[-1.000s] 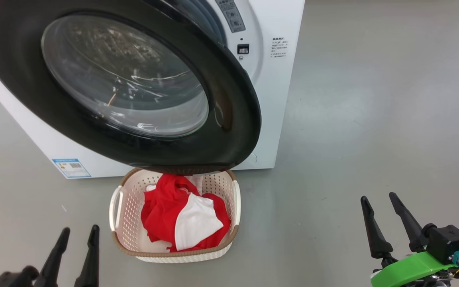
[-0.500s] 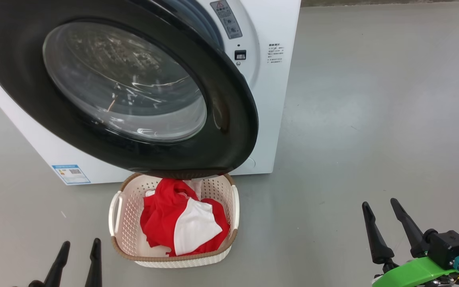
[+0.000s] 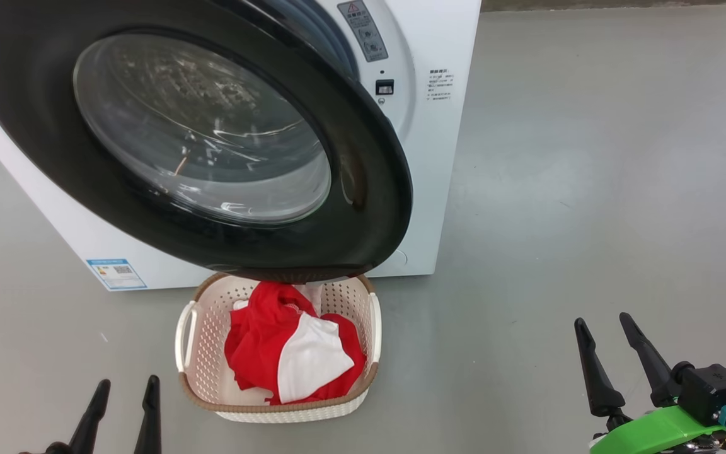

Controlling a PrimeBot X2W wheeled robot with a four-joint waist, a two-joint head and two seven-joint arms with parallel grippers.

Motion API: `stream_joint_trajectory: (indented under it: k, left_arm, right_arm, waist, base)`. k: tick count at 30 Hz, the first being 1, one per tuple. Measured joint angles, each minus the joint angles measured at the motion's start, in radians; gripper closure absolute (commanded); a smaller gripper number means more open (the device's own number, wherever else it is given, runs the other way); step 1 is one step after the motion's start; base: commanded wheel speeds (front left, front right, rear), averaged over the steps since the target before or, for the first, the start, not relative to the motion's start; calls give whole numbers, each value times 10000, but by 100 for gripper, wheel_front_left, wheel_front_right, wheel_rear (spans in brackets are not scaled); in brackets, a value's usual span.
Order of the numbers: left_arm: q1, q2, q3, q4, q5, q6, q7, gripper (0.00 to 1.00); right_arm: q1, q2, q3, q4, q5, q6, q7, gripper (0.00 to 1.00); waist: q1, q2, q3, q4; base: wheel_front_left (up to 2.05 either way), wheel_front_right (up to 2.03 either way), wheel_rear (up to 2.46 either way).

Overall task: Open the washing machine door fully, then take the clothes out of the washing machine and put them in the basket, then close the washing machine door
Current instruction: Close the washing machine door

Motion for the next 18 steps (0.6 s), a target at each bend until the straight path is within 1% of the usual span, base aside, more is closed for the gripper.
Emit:
stream_joint_trajectory:
  k: [5,6,8,9,13,18]
  left_arm:
    - [-2,-19,-6,-44,102,0,0,0]
    - [-3,-23,-10,-52,104,0,0,0]
    - [-7,-50,-17,-75,105,0,0,0]
    - [-12,-79,-23,-90,111,0,0,0]
    - [-35,-188,-31,-136,198,0,0,0]
    - [-72,-403,-42,-201,247,0,0,0]
  right_arm:
    - [-1,6,2,-8,0,0,0,0]
    - [-4,6,17,-10,0,0,-2,3]
    - [-15,12,100,-12,2,0,0,72]
    - [-26,19,157,-8,2,0,-2,100]
    - [-122,35,568,44,82,0,0,100]
    - [-660,123,986,153,209,0,0,100]
  waist:
    - [0,0,15,64]
    - [0,0,24,85]
    - [-1,0,49,135]
    - [0,0,65,165]
    - [0,0,134,333]
    - [0,0,207,646]
  base:
    - [0,0,0]
    - [0,0,0]
    - [0,0,0]
    - [0,0,0]
    - [0,0,0]
    - [0,0,0]
